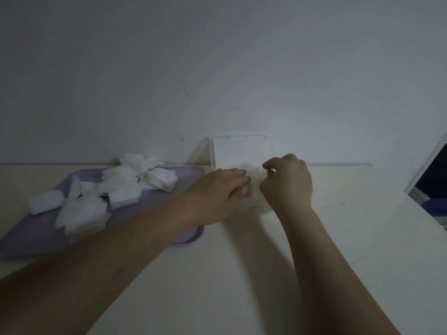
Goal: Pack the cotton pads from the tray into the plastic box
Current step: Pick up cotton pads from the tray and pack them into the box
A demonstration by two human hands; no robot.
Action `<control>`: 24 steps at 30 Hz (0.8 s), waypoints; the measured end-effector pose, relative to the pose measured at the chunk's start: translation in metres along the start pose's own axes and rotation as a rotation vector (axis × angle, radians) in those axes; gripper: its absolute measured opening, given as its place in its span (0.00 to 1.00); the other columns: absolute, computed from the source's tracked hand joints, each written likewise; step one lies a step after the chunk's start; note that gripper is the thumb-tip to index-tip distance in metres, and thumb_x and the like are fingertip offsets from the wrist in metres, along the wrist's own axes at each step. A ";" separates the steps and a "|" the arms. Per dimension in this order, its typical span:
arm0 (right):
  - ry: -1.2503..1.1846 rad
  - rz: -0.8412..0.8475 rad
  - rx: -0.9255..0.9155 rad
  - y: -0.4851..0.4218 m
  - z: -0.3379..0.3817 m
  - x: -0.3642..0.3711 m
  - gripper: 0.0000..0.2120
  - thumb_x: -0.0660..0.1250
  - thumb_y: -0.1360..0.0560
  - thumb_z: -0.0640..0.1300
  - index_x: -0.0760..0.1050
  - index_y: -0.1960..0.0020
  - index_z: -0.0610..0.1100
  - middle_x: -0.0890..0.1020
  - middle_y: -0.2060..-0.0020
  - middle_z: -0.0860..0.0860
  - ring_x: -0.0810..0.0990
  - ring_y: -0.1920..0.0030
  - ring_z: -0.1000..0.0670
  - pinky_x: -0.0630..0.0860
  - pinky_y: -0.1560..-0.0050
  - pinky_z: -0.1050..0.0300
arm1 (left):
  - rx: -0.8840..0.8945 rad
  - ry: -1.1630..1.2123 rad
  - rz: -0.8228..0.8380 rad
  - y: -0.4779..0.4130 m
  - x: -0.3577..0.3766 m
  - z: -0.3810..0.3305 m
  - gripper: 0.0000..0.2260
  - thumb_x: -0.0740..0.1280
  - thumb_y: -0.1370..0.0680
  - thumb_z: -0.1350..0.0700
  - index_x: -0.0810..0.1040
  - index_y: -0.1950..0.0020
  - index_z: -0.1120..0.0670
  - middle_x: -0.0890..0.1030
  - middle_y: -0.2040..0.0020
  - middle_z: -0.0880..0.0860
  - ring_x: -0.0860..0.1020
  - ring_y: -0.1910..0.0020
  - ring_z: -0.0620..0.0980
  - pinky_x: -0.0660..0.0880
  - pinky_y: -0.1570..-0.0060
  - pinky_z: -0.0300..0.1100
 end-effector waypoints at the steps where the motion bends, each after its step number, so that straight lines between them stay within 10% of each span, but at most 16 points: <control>1: -0.034 -0.044 -0.056 0.004 0.011 -0.001 0.16 0.66 0.28 0.33 0.85 0.44 0.44 0.81 0.49 0.45 0.77 0.45 0.40 0.74 0.42 0.44 | -0.019 -0.004 -0.020 0.005 -0.006 0.001 0.14 0.62 0.17 0.56 0.81 0.36 0.61 0.81 0.35 0.60 0.73 0.37 0.48 0.66 0.34 0.42; 8: -0.318 0.129 -0.457 0.072 0.100 0.025 0.19 0.63 0.28 0.39 0.83 0.40 0.45 0.82 0.47 0.47 0.79 0.45 0.42 0.78 0.52 0.50 | -0.236 -0.129 0.098 0.066 -0.054 0.029 0.14 0.64 0.23 0.56 0.79 0.39 0.58 0.81 0.39 0.57 0.78 0.38 0.59 0.75 0.38 0.53; 11: -0.278 0.307 -0.435 0.086 0.113 0.048 0.21 0.67 0.23 0.38 0.77 0.30 0.44 0.80 0.35 0.45 0.78 0.37 0.40 0.77 0.41 0.47 | -0.512 -0.376 0.205 0.107 -0.075 0.068 0.27 0.68 0.26 0.41 0.73 0.28 0.45 0.65 0.21 0.52 0.56 0.19 0.60 0.57 0.23 0.60; 17: -0.187 0.296 -0.604 0.097 0.155 0.067 0.16 0.70 0.25 0.39 0.83 0.38 0.43 0.82 0.39 0.45 0.79 0.38 0.38 0.80 0.46 0.43 | -0.981 -0.366 0.204 0.196 -0.123 0.138 0.50 0.67 0.35 0.25 0.51 0.18 0.39 0.41 0.15 0.51 0.37 0.18 0.62 0.46 0.25 0.71; 21: -0.157 0.523 -0.476 0.095 0.172 0.097 0.25 0.69 0.23 0.47 0.73 0.27 0.47 0.74 0.29 0.46 0.71 0.28 0.41 0.71 0.31 0.46 | -1.105 -0.277 0.200 0.223 -0.119 0.156 0.57 0.61 0.44 0.17 0.45 0.20 0.33 0.40 0.16 0.49 0.43 0.18 0.64 0.51 0.23 0.67; 24: -0.065 0.637 -0.385 0.091 0.165 0.114 0.34 0.69 0.24 0.54 0.62 0.21 0.51 0.68 0.26 0.44 0.65 0.24 0.38 0.62 0.25 0.46 | -1.066 -0.198 0.207 0.226 -0.115 0.164 0.53 0.61 0.42 0.17 0.52 0.22 0.35 0.58 0.18 0.56 0.62 0.22 0.63 0.63 0.25 0.58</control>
Point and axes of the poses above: each hand's wrist, its own y-axis away from the middle knuckle, its own x-axis out of the palm, z = x × y, the point moved 4 cm from there along -y, towards the middle knuckle
